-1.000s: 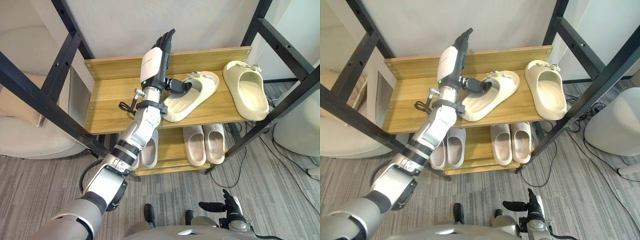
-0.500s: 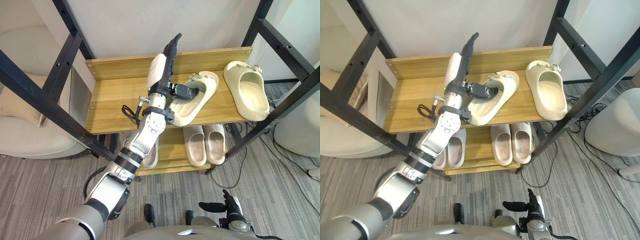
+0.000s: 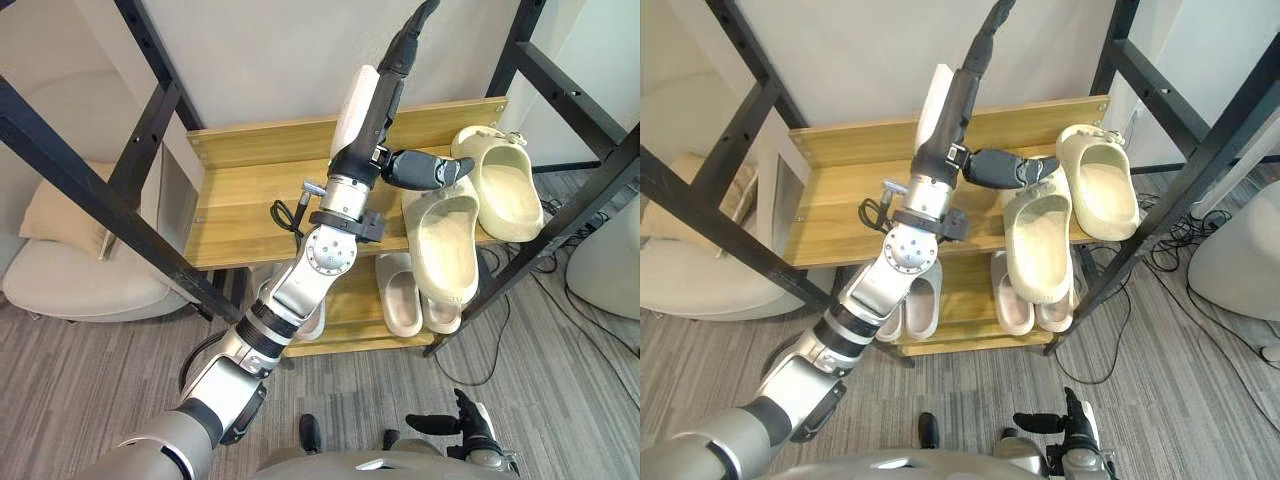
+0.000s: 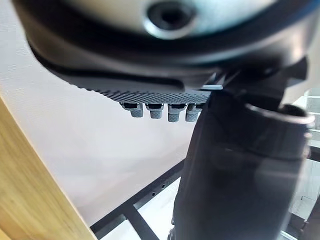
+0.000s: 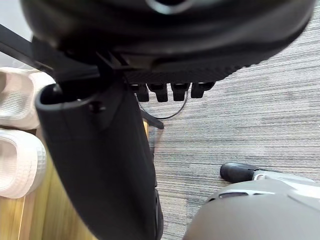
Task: Organize the slippers on the shoe rack
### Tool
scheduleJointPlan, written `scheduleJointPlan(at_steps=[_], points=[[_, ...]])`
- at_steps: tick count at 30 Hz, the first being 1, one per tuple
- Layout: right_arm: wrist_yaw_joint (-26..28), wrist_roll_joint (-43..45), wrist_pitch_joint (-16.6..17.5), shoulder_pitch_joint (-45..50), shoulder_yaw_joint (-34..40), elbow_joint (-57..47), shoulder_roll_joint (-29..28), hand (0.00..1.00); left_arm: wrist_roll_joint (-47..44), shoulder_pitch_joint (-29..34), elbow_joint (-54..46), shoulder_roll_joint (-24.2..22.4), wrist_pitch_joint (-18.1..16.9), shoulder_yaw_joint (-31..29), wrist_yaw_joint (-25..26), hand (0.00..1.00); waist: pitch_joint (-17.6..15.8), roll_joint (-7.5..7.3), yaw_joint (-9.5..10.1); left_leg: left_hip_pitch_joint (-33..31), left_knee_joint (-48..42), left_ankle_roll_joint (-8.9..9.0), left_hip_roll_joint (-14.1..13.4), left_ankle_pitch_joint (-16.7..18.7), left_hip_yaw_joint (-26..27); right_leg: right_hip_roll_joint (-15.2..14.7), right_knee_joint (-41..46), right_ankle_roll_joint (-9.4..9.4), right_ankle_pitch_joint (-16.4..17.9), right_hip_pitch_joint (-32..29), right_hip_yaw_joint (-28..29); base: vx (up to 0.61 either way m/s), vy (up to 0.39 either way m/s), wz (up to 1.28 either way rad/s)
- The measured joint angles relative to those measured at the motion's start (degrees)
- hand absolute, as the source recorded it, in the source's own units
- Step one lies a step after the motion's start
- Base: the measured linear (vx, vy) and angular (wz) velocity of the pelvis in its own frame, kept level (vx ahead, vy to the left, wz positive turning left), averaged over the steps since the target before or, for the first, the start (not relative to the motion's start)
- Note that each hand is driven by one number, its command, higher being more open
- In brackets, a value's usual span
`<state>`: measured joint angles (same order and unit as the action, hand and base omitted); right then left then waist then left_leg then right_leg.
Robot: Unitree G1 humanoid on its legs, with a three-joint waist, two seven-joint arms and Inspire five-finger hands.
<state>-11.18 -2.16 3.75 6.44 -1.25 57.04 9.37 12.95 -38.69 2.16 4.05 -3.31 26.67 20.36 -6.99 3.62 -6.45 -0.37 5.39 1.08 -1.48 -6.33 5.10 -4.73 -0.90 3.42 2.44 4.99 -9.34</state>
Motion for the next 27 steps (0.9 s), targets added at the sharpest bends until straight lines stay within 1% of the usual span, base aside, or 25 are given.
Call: scheduleJointPlan(at_steps=[5, 11, 16, 19, 20, 21, 23, 24, 27], points=[[0.05, -0.01, -0.26, 0.08, -0.02, 0.09, 0.03, 1.0, -1.28, 1.78, -2.12, 0.07, -0.05, -0.12, -0.05, 1.0, 0.29, 0.04, 0.22, -0.14, 0.0, -0.13, 0.01, -0.24, -0.37, 0.0, 0.27, 0.0, 0.01, -0.09, -0.28, 0.0, 0.0, 0.03], [0.47, -0.01, -0.68, 0.62, -0.06, 0.11, 0.15, 1.0, -1.61, 4.81, -2.42, 0.09, -0.14, -0.12, -1.04, 1.0, 0.84, 0.0, 1.19, -0.57, 0.0, -0.12, 0.03, -0.62, -1.03, 0.01, 0.52, 0.01, 0.01, -0.27, -1.0, -0.02, 0.001, 0.05], [0.59, -0.03, -0.75, 0.99, -0.24, 0.29, 0.21, 1.0, -4.66, 8.12, -3.32, 0.12, -0.35, -0.26, -1.35, 1.0, 1.49, -0.14, 1.76, -0.65, 0.0, -0.09, 0.03, -0.75, -1.2, 0.01, 0.64, 0.01, 0.01, -0.3, -1.15, -0.01, 0.0, 0.01], [0.59, -0.04, -0.75, 1.06, -0.55, 0.68, 0.2, 1.0, -8.52, 12.75, -6.98, 0.19, -0.45, -0.23, -2.43, 1.0, 1.98, -0.31, 1.88, -0.66, 0.0, -0.07, 0.02, -0.77, -1.3, 0.03, 0.65, 0.01, 0.01, -0.28, -1.22, 0.0, 0.0, 0.0], [0.59, -0.04, -0.75, 1.08, -0.55, 1.28, 0.2, 1.0, -10.84, 14.74, -9.38, 0.24, -0.8, -0.24, -2.98, 1.0, 2.15, -0.37, 2.22, -0.65, 0.0, -0.07, 0.02, -0.79, -1.37, 0.04, 0.65, 0.0, 0.01, -0.24, -1.29, 0.0, 0.0, 0.0], [0.59, -0.04, -0.78, 1.11, -0.54, 1.35, 0.21, 1.0, -11.36, 15.11, -9.84, 0.27, -0.99, -0.24, -3.11, 1.0, 2.2, -0.37, 2.31, -0.65, 0.0, -0.07, 0.02, -0.79, -1.37, 0.04, 0.65, 0.0, 0.02, -0.23, -1.29, 0.0, 0.0, 0.0], [0.6, -0.04, -0.87, 1.24, -0.82, 1.88, 0.32, 1.0, -16.17, 17.88, -13.73, 0.71, -2.81, -0.22, -3.6, 1.0, 2.38, -0.4, 2.91, -0.58, 0.0, -0.06, 0.02, -0.83, -1.57, 0.05, 0.64, 0.0, 0.02, -0.09, -1.48, -0.02, 0.002, 0.04], [0.59, -0.05, -0.88, 1.21, -1.01, 2.03, 0.37, 1.0, -17.09, 18.38, -14.61, 0.87, -3.04, -0.21, -3.69, 1.0, 2.43, -0.42, 2.96, -0.59, 0.0, -0.06, 0.03, -0.85, -1.65, 0.05, 0.64, 0.0, 0.02, -0.07, -1.55, -0.02, 0.001, 0.07], [0.63, -0.07, -1.06, 1.22, -2.5, 2.51, 0.55, 1.0, -23.15, 21.38, -19.14, 1.26, -5.47, -0.17, -4.99, 1.0, 3.41, -0.82, 3.3, -0.63, 0.0, -0.05, 0.05, -0.87, -2.06, 0.08, 0.49, -0.01, 0.03, 0.12, -1.9, -0.01, 0.0, 0.05]])
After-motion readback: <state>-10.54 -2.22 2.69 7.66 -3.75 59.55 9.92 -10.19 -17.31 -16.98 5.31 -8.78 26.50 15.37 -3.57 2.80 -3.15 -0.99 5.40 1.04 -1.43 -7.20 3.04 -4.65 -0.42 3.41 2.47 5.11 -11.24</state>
